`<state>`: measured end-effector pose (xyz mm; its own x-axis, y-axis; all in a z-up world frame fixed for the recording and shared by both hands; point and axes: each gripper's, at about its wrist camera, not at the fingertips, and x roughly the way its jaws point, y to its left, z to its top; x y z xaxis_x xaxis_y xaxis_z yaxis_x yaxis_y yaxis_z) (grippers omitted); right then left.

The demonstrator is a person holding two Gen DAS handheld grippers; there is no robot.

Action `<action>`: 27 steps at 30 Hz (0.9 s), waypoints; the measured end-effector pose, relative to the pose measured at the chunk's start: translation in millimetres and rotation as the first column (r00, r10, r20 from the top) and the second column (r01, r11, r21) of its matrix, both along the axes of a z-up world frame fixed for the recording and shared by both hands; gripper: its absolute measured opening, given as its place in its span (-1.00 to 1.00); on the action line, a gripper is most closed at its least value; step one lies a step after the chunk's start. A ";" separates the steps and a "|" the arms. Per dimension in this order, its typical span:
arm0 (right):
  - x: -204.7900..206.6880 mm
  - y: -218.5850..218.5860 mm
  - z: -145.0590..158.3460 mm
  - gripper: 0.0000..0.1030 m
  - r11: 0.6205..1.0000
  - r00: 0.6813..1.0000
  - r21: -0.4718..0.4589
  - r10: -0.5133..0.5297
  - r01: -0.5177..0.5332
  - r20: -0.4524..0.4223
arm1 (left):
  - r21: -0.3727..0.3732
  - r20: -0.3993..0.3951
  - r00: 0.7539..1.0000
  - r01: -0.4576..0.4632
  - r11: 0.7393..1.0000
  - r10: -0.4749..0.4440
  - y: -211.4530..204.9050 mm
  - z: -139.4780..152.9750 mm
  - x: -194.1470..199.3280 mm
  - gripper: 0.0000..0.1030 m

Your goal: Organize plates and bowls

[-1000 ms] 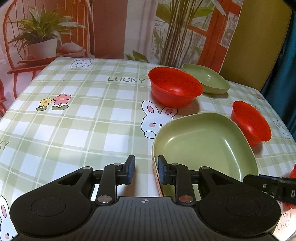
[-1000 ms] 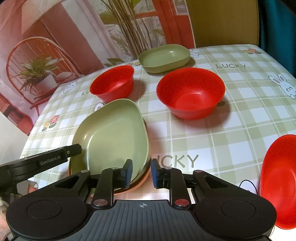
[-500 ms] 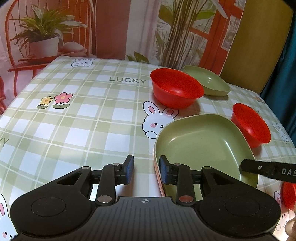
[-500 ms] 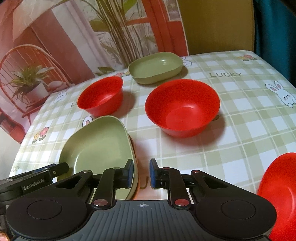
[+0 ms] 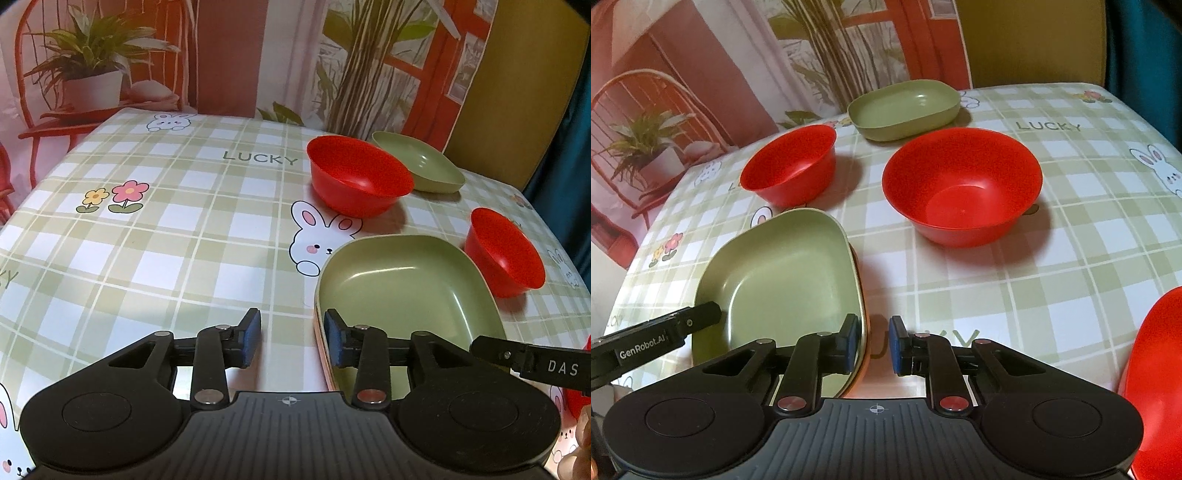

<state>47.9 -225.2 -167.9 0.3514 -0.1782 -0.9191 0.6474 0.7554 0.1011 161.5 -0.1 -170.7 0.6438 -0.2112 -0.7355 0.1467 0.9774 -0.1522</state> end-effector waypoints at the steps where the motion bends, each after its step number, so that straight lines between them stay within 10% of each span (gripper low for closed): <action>1: -0.3 0.1 -0.5 -0.66 1.000 1.000 0.000 0.001 -0.001 -0.001 | -0.002 -0.002 1.000 -0.001 1.000 0.001 0.2 0.0 0.3 -0.19; 11: -3.0 -3.4 26.9 -0.64 0.999 0.997 -0.038 0.003 0.001 0.080 | -0.029 0.077 0.997 -0.020 0.999 0.023 12.5 30.5 1.1 -0.20; 27: -8.4 -39.4 125.9 -0.62 0.889 0.936 -0.457 0.130 0.037 0.329 | -0.028 0.368 0.928 -0.049 0.998 0.056 19.1 125.4 10.2 -0.20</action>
<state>39.5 -264.7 -42.0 0.6451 -0.5166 -0.5631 0.5981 0.8000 -0.0487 171.7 19.0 -45.4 0.8793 -0.1805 -0.4407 0.1444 0.9829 -0.1145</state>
